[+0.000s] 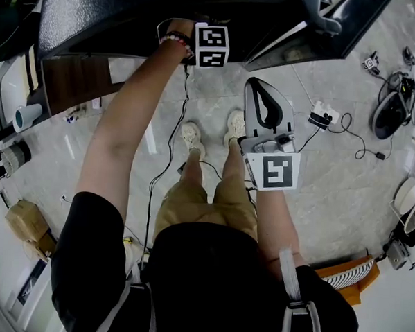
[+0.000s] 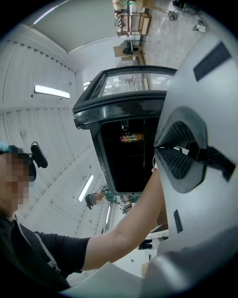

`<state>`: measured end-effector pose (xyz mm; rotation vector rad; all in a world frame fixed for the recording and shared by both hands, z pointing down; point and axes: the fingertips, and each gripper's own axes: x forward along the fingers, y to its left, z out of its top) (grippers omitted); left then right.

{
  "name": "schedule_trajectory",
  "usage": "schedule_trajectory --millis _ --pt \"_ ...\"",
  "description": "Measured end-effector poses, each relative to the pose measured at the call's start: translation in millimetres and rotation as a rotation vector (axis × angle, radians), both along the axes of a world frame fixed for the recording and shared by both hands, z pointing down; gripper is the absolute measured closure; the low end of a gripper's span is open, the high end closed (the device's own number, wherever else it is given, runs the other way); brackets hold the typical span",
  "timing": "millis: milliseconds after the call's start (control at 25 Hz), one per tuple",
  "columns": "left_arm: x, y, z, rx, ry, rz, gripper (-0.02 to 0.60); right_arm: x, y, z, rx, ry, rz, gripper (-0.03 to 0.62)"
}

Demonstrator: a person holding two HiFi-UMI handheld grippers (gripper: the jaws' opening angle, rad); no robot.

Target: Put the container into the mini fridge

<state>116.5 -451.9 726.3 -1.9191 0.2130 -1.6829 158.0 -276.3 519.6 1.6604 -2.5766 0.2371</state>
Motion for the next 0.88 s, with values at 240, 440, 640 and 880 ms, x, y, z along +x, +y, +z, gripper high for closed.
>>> schedule_trajectory --millis 240,440,640,880 --pt "8.2 -5.4 -3.4 0.038 0.041 -0.003 0.476 0.4 -2.8 -2.4 0.001 -0.016 0.005 0.557" --pt "10.8 -2.0 -5.3 0.033 0.069 -0.013 0.466 1.6 -1.0 -0.2 -0.004 0.002 -0.003 0.556" --pt "10.3 -0.9 -4.9 0.026 0.071 -0.017 0.463 3.2 -3.0 -2.4 0.0 0.003 -0.006 0.557" --pt "8.0 3.3 -8.6 0.026 0.082 -0.026 0.463 2.1 -0.1 -3.2 0.0 0.004 -0.008 0.557"
